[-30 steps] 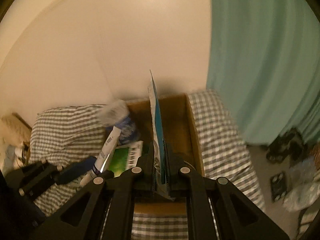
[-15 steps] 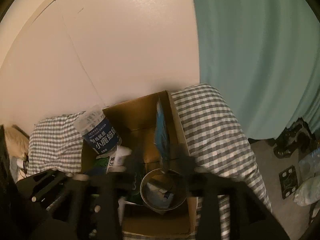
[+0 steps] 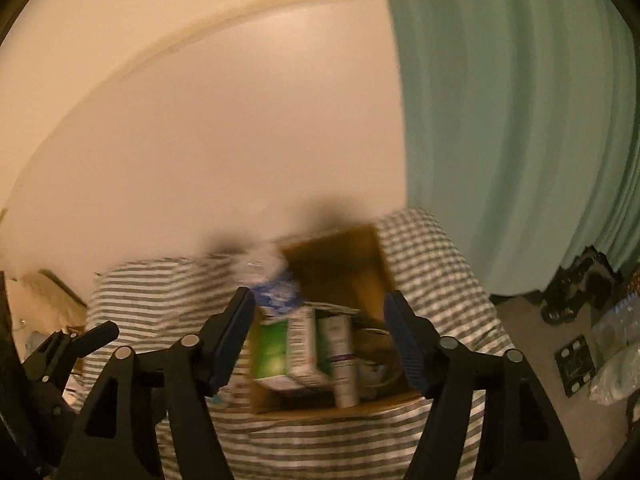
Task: Organize objects
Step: 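Carry the blister pack and toothpaste tube into the cardboard box and release, then grasp the white plush toy with the right gripper while the left grasps the green clip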
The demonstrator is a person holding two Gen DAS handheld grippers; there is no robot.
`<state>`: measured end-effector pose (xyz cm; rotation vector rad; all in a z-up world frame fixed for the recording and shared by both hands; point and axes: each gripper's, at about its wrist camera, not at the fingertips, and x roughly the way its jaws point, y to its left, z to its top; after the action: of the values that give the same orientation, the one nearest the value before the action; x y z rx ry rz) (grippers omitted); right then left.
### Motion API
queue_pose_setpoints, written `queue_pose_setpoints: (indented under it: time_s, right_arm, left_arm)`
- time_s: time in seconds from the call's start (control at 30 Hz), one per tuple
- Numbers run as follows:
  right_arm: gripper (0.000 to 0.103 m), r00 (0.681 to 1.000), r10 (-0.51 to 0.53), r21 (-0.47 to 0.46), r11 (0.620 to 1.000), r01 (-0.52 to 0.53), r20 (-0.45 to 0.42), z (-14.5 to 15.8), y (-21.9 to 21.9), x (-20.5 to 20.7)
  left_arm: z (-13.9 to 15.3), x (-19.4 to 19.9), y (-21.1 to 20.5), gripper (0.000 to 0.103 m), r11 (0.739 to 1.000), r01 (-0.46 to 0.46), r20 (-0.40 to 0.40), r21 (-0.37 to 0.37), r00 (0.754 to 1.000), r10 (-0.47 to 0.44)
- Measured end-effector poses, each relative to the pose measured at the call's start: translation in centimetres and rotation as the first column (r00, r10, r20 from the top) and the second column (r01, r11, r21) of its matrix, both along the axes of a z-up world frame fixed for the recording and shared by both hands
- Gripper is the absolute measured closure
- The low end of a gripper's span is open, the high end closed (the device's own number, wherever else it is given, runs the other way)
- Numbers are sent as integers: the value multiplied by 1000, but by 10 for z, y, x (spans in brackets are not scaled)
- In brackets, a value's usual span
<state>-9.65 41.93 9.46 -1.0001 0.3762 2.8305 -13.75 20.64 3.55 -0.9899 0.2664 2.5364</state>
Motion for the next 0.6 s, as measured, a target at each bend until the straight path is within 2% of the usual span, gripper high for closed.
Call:
queue_pose_setpoints:
  time_s: [0.1, 0.17, 0.27, 0.33, 0.4, 0.47, 0.6]
  right_arm:
    - [26, 998, 37, 7, 999, -37, -50, 20, -45, 13]
    - [25, 996, 63, 16, 998, -62, -63, 26, -74, 20]
    - [25, 996, 84, 24, 996, -83, -42, 26, -118, 24]
    - [25, 993, 107, 11, 994, -106, -50, 21, -143, 25]
    - [25, 994, 105, -1, 994, -105, -36, 7, -160, 24]
    - [25, 995, 98, -3, 995, -98, -7, -10, -173, 17]
    - [25, 995, 48, -12, 999, -47, 83, -64, -190, -6]
  left_arm:
    - [15, 17, -51, 0, 998, -66, -48, -8, 997, 66]
    - [20, 23, -87, 0, 994, -112, -58, 4, 992, 112]
    - [20, 23, -137, 0, 977, -212, -47, 22, 976, 213]
    - [16, 28, -164, 0, 970, -238, -55, 43, 969, 240]
    - [8, 32, -185, 0, 962, -272, -80, 19, 959, 273]
    - [-7, 31, -198, 0, 952, -306, -102, -36, 948, 301]
    - [-39, 25, -220, 0, 931, -356, -81, -83, 933, 349]
